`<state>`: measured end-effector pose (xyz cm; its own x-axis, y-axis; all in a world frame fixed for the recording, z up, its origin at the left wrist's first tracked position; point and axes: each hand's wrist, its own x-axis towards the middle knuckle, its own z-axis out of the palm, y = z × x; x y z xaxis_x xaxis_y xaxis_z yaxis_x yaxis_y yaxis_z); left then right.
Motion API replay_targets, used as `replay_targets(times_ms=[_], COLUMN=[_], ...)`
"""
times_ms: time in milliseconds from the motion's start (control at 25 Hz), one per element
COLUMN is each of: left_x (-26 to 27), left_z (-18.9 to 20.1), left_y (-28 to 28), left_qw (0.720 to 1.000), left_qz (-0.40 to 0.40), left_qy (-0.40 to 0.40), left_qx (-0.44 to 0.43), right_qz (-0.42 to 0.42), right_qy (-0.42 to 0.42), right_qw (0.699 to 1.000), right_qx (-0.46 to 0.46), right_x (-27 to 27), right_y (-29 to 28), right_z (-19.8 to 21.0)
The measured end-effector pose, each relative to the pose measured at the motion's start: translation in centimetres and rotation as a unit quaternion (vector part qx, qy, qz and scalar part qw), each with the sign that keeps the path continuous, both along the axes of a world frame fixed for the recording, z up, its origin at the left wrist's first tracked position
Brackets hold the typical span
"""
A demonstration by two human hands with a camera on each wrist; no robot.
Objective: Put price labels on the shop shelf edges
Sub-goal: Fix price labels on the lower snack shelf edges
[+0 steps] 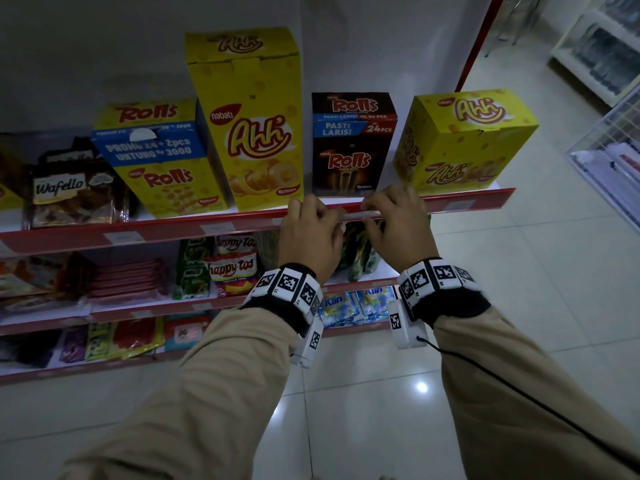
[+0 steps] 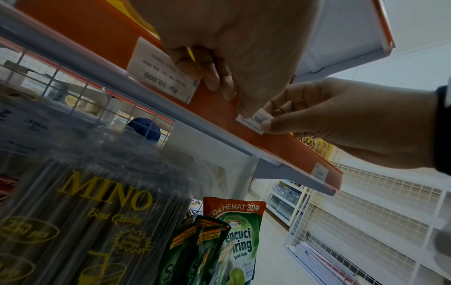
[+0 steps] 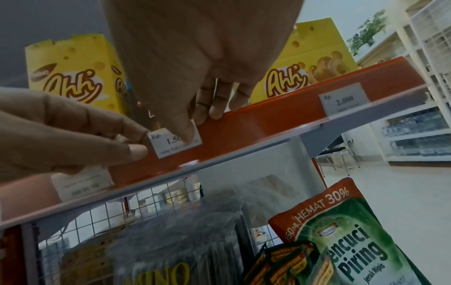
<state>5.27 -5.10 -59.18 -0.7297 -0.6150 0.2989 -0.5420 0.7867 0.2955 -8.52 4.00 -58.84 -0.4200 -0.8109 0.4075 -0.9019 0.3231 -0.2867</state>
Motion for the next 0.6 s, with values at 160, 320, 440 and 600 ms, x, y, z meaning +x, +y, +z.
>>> replay_targets(times_ms=[160,320,440,600], left_x=[0.11,0.03,-0.06,-0.12], left_z=[0.25,0.56,0.80,0.96], left_y=[0.21,0.14,0.30,0.54], left_qw=[1.000,0.999,0.998,0.996], left_qz=[-0.005,-0.002,-0.002,0.002], left_qy=[-0.016,-0.042,-0.057,-0.077], left_qx=[-0.010,-0.010,-0.012,-0.033], right_qz=[0.014,0.028,0.034,0.031], right_qy=[0.004,0.004,-0.002,-0.015], right_qw=[0.999,0.998,0.997,0.998], right_qx=[0.038,0.058,0.062,0.056], right_x=[-0.25,-0.51,-0.64,-0.62], right_y=[-0.18,0.15,0.07,0.22], right_z=[0.38,0.65,0.93,0.86])
